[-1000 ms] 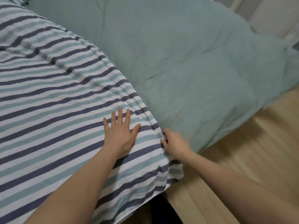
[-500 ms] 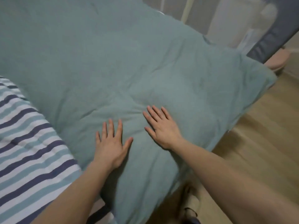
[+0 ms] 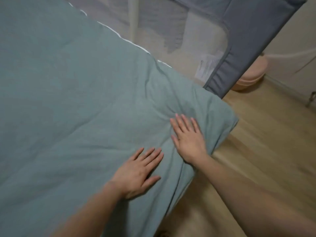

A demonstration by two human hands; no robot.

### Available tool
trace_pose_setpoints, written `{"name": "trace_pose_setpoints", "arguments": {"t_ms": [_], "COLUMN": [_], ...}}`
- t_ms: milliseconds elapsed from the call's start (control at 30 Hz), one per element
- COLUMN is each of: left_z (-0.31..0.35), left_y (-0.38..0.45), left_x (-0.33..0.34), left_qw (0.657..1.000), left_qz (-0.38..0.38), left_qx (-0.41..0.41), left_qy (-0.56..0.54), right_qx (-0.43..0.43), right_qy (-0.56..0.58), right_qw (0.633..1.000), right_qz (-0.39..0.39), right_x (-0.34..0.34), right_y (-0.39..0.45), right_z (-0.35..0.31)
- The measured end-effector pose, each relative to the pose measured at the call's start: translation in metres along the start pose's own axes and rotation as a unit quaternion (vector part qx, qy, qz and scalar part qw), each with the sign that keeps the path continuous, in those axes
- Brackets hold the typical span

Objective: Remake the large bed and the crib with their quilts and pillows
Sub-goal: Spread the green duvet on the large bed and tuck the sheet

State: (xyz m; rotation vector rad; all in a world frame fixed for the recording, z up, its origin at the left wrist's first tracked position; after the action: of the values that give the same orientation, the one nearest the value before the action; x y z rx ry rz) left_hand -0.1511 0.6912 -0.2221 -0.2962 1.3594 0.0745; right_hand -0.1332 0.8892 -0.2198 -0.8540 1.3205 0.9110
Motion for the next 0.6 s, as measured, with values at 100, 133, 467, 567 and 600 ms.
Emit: {"name": "trace_pose_setpoints", "arguments": {"t_ms": [100, 133, 467, 567, 600], "left_z": [-0.042, -0.062, -0.181, -0.168, -0.148], "left_y": [0.030, 0.033, 0.065, 0.114, 0.134], "left_x": [-0.031, -0.042, -0.068, -0.055, -0.057], "left_qw": [0.983, 0.959, 0.908, 0.961, 0.980], "left_qz": [0.113, 0.145, 0.089, -0.006, -0.030], "left_qx": [-0.146, -0.241, -0.406, -0.271, -0.184], "left_qy": [-0.021, -0.038, -0.043, -0.063, -0.074], "right_qx": [0.176, 0.174, -0.178, -0.056, 0.015], "right_qy": [0.018, 0.025, 0.004, -0.039, -0.043], "right_qw": [0.984, 0.984, 0.984, 0.996, 0.996], "right_qz": [-0.025, -0.010, -0.027, -0.055, -0.078], "right_x": [-0.001, -0.007, -0.024, -0.010, -0.011], "right_y": [0.016, 0.022, 0.136, 0.157, 0.152], "right_z": [0.061, 0.057, -0.076, -0.013, 0.016]}}
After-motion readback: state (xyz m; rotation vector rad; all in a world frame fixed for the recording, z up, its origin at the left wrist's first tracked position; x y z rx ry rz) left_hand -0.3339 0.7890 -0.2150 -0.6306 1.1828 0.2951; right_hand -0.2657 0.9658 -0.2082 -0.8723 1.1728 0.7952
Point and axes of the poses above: each hand's wrist, its own y-axis towards the middle knuckle, its own x-axis out of the palm, z = x × y, the point moved 5 cm from there along y, towards the middle knuckle, and after that the axes turned 8 degrees about x, right-handed, at the moved point
